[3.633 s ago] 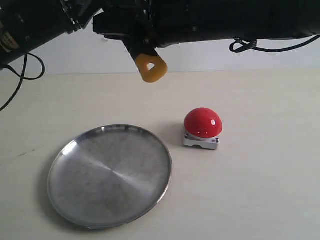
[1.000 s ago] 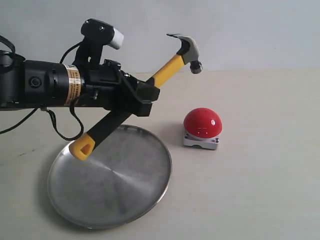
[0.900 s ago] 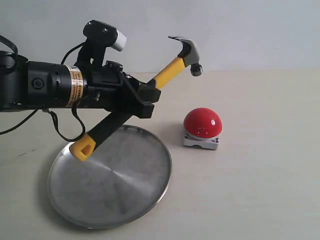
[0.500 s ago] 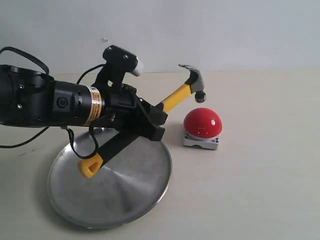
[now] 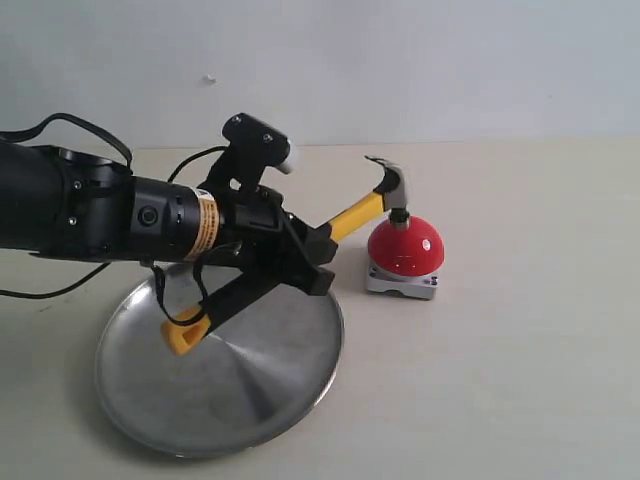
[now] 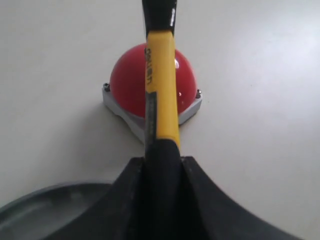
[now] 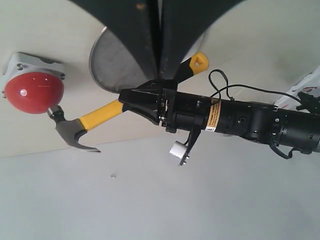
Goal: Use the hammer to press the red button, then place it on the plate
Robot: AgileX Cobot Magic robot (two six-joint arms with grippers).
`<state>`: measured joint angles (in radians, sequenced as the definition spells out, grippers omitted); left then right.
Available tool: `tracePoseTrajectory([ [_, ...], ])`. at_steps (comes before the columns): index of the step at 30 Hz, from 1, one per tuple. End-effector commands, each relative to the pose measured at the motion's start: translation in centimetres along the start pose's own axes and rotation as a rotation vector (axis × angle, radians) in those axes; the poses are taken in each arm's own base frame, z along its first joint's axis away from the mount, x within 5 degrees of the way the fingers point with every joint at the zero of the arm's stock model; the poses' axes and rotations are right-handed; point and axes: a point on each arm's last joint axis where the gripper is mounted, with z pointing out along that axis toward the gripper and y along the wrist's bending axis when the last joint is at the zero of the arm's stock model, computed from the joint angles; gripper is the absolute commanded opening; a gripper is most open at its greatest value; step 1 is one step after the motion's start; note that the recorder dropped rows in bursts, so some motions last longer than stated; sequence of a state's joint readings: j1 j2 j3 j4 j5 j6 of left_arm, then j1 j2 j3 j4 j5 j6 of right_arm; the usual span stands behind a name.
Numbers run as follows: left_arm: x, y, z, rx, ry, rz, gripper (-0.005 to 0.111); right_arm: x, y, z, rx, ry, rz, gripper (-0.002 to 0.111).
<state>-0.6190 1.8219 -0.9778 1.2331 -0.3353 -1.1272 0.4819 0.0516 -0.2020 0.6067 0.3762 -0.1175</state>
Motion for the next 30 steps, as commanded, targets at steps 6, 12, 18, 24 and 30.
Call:
tracePoseTrajectory([
  [6,-2.3,-0.3,-0.4,0.028,-0.089,-0.011,0.0,0.1,0.0,0.0,0.0,-0.001,-0.001,0.0],
  [12,-2.1,-0.2,-0.1,0.028,-0.081,-0.008,0.0,0.1,0.0,0.0,0.0,-0.001,-0.001,0.0],
  [18,-5.8,-1.1,-3.7,0.018,-0.214,0.05,0.0,0.1,0.0,0.0,0.0,-0.001,-0.001,0.0],
  [24,-11.5,-3.2,-12.0,-0.009,-0.468,0.136,0.0,0.1,0.0,0.0,0.0,-0.001,-0.001,0.0],
  [30,-13.8,-5.2,-19.2,-0.036,-0.649,0.194,0.0,0.1,0.0,0.0,0.0,-0.001,-0.001,0.0],
])
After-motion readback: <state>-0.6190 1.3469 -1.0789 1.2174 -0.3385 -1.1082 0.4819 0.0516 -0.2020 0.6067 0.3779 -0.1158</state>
